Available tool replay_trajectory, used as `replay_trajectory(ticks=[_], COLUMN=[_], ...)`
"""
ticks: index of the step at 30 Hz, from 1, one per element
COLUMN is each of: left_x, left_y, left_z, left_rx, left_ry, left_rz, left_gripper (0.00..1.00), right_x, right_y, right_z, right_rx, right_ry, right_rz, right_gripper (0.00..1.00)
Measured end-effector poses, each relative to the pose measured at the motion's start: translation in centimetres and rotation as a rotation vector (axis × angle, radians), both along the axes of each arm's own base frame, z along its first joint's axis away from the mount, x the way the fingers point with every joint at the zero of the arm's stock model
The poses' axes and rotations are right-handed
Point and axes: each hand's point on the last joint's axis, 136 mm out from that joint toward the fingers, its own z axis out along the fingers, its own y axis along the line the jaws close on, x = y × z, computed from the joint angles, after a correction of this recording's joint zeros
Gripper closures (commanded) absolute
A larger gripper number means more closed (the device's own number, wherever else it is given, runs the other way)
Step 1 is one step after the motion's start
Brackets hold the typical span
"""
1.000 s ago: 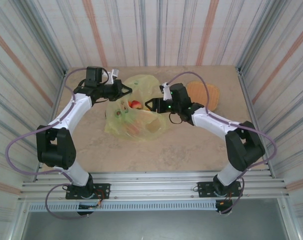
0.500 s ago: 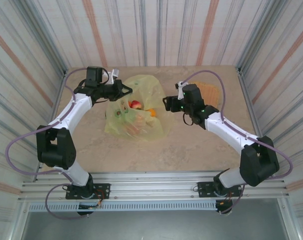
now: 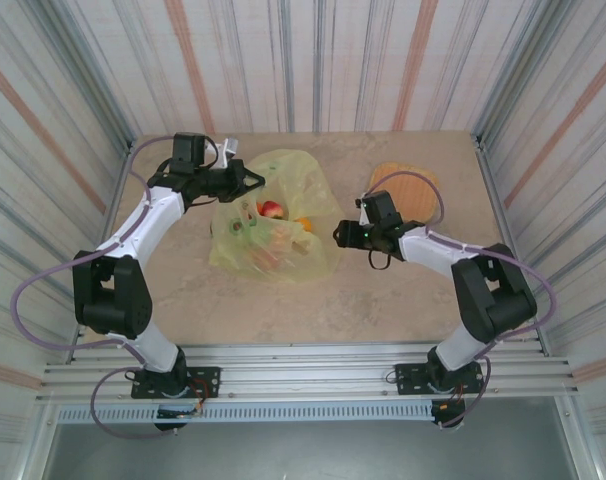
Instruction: Place the fruits into the plastic bag
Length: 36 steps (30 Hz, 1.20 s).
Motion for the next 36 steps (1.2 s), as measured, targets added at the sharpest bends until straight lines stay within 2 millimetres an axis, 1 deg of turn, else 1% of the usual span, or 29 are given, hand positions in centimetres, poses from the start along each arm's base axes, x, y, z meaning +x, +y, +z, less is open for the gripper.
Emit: replay_trajectory(ticks=[4, 8, 10, 11, 15, 17, 19, 22, 29, 34, 36], left_x=[0.0, 0.0, 0.0, 0.0, 0.0, 0.0, 0.0, 0.0, -0.1, -0.4, -0.5], left_y=[0.0, 0.0, 0.0, 0.0, 0.0, 0.0, 0.0, 0.0, 0.0, 0.0, 0.0], left_z=[0.0, 0.0, 0.0, 0.0, 0.0, 0.0, 0.0, 0.0, 0.2, 1.1, 1.5], left_rx=[0.000, 0.000, 0.000, 0.000, 0.000, 0.000, 0.000, 0.000, -0.001, -0.008, -0.014], left_ry=[0.000, 0.000, 0.000, 0.000, 0.000, 0.000, 0.000, 0.000, -0.006, -0.025, -0.031], left_rz=[-0.001, -0.001, -0.001, -0.001, -0.001, -0.001, -0.001, -0.001, -0.001, -0.005, -0.009], left_gripper=[1.00, 1.00, 1.00, 1.00, 1.00, 1.00, 1.00, 1.00, 1.00, 1.00, 1.00], right_x=[0.3, 0.6, 0.7, 0.7, 0.8, 0.9, 1.1, 1.4, 0.6, 0.3, 0.1], right_y=[1.0, 1.8, 2.1, 2.3, 2.6, 2.5, 2.2, 1.9, 1.4, 1.3, 1.3], right_z=[-1.4, -2.3, -2.7, -2.8, -2.5, -2.2, -1.3, 1.0, 9.7, 15.4, 18.0], right_rx=[0.063, 0.116, 0.136, 0.146, 0.174, 0.181, 0.191, 0.211, 0.269, 0.290, 0.302], right_ry=[0.043, 0.071, 0.082, 0.087, 0.087, 0.083, 0.064, 0.018, -0.148, -0.245, -0.291], right_rz=[-0.010, -0.018, -0.019, -0.021, -0.016, -0.019, -0.026, -0.033, -0.007, 0.016, 0.026], right_gripper=[0.42, 0.54, 0.61, 0.67, 0.83, 0.91, 1.00, 1.00, 1.00, 1.00, 1.00])
